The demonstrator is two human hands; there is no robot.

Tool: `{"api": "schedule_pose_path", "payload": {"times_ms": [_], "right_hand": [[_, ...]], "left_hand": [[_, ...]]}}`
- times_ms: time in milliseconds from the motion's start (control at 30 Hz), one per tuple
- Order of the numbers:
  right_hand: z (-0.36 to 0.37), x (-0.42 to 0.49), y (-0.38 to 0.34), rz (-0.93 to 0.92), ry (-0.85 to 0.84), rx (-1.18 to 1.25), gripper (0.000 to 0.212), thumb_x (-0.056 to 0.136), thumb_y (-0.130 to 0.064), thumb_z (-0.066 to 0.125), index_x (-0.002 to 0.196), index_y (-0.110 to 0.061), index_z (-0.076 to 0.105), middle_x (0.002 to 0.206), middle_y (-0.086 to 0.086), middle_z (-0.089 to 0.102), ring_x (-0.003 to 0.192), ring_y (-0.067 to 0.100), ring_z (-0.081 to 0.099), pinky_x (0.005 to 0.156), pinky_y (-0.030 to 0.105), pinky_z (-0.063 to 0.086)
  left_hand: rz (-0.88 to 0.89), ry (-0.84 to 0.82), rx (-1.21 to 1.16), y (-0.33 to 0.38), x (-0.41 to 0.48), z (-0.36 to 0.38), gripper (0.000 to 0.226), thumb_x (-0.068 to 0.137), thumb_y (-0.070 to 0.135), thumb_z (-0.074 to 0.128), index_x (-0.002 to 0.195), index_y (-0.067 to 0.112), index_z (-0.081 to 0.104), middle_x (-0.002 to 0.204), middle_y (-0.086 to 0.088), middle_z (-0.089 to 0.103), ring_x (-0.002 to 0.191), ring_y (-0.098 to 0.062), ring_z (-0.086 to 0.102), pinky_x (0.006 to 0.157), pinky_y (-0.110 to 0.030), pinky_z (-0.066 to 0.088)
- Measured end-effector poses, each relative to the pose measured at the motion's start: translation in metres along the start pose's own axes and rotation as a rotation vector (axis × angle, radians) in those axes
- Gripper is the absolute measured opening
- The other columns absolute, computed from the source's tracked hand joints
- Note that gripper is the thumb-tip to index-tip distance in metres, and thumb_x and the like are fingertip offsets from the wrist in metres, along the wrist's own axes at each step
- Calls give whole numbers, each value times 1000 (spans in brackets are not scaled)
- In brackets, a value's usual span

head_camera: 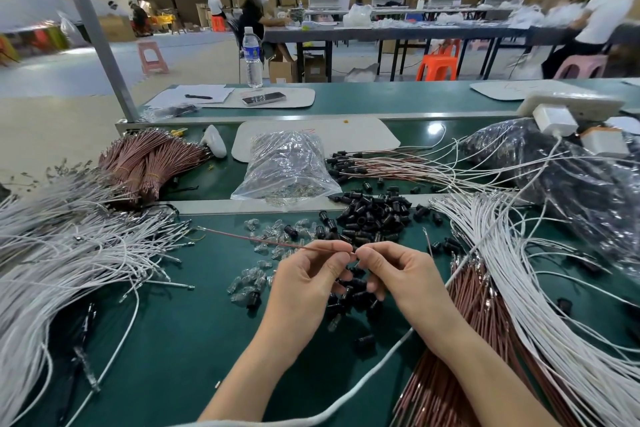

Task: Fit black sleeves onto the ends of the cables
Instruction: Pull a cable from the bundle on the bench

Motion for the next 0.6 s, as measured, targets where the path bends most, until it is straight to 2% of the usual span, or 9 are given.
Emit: {"api": "schedule_pose_path", "payload": {"times_ms": [133, 233, 300, 433, 533, 600], "right_hand": [[-4, 1, 3, 19, 18, -26, 12, 93, -25, 70, 89, -18, 78, 56, 1, 64, 47, 8, 55, 52, 16, 46], [-5, 1, 6, 28, 25, -12, 11, 93, -26, 71, 90, -18, 79, 57, 2, 64, 49, 8, 56, 53, 16, 47], [-4, 2, 6, 31, 30, 13, 13, 89, -30, 73, 90, -20, 80, 61, 3, 67, 53, 8, 58, 55, 17, 49], [-6, 4, 11, 67, 53, 249, 22, 85, -28, 69, 101, -19, 80, 94, 8, 78, 76, 14, 71, 70, 19, 56], [-6, 7, 15, 101, 41, 413, 26, 97, -9, 57, 118, -12, 71, 110, 11, 77, 97, 19, 75, 80, 18, 57], [-3, 7, 14, 111, 12, 460, 34, 100, 2, 51, 126, -13, 65, 113, 13, 76, 103, 21, 74, 82, 18, 57]], "left_hand": [[36, 2, 73, 4, -2, 3, 19, 96, 9, 67, 94, 25, 76, 90, 5, 78, 78, -8, 72, 67, -18, 55], [59, -1, 111, 7, -3, 3, 25, 97, 12, 67, 96, 37, 75, 90, 9, 77, 79, -7, 71, 68, -18, 55], [63, 3, 105, 8, -3, 3, 23, 96, 14, 68, 97, 36, 75, 92, 8, 77, 79, -7, 71, 68, -19, 55], [68, 45, 53, 9, -3, 0, 19, 96, 13, 68, 96, 31, 76, 90, 5, 78, 77, -8, 72, 66, -19, 55], [50, 87, -13, 6, -2, -7, 17, 96, 10, 67, 97, 24, 77, 86, -3, 77, 73, -10, 69, 65, -23, 57], [31, 113, -59, 3, 0, -11, 14, 96, 10, 66, 98, 20, 76, 86, -5, 76, 72, -11, 68, 65, -24, 57]]}}
Point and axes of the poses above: each hand's wrist, its own x-axis towards the middle knuckle, its own z-axis out of the palm, y = z × x, the point moved 10 cm from there along x, towards the middle knuckle
